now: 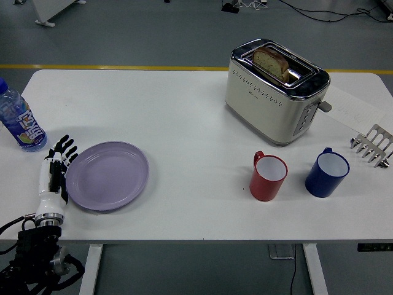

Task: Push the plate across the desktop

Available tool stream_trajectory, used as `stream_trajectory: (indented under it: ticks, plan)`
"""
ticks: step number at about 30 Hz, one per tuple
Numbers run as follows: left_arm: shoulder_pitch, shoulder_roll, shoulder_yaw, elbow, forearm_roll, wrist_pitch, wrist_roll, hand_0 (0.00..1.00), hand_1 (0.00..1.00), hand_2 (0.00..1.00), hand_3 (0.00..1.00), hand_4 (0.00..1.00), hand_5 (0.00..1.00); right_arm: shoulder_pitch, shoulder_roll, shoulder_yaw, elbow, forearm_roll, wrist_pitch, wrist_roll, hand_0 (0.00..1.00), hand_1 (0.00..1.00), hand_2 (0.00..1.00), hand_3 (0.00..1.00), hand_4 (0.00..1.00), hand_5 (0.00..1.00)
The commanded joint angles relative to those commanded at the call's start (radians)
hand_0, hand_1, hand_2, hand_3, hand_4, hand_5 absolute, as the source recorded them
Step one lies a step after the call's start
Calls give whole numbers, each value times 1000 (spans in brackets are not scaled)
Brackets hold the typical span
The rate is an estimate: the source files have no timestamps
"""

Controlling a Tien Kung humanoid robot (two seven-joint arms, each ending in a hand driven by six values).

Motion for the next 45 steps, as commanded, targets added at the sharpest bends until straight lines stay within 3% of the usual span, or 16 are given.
stream_trajectory:
  ticks: [45]
  plan:
    - [-107,-2,253,2,-128,-15,-5,774,824,857,826,504,998,7,0,7,0,-24,10,0,578,551,619,624,140,641]
